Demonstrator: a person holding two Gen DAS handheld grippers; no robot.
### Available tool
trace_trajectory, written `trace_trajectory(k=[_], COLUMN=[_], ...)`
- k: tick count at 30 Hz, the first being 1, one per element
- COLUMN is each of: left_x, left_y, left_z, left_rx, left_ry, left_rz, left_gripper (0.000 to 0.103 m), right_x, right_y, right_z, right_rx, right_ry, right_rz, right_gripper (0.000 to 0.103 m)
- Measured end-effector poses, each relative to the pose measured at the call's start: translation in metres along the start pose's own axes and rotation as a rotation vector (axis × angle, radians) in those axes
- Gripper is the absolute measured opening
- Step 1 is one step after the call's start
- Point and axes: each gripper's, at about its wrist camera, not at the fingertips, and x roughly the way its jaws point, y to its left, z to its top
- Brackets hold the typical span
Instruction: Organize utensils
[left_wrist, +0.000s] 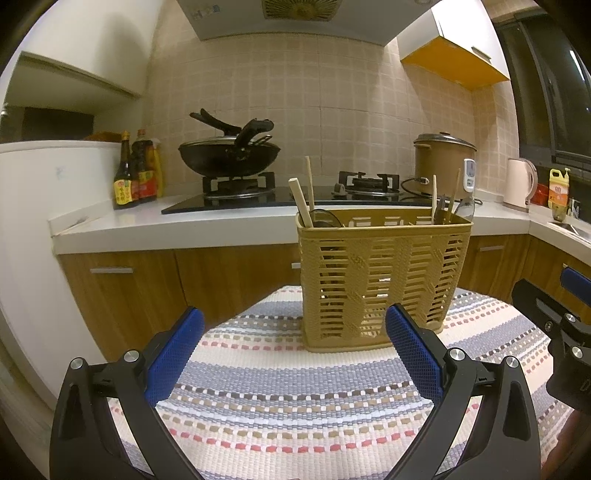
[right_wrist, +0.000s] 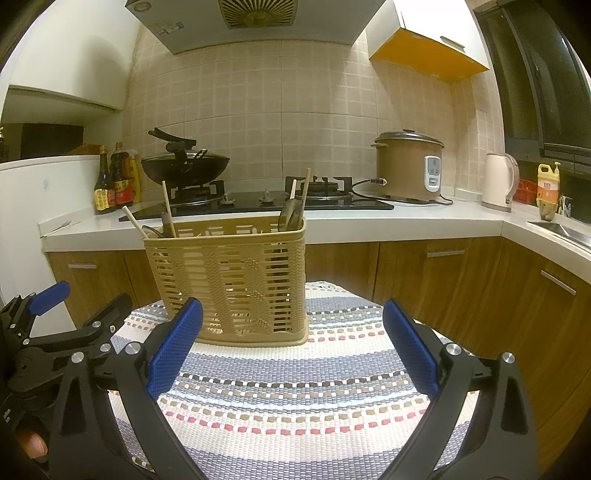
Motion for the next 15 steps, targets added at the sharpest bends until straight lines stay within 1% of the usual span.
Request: trace_trajectory(k=[15], left_x=[0.0009], left_y=[0.0009], left_z=[0.0003], left_rx=[-0.007], left_ry=[-0.001], left_rz=[-0.004], left_gripper=[0.095], right_x=[0.0005], right_y=[0.0008], right_z=[-0.0004], right_rx=[-0.007], right_ry=[0.001], right_rz=[0.000], right_gripper=[0.093])
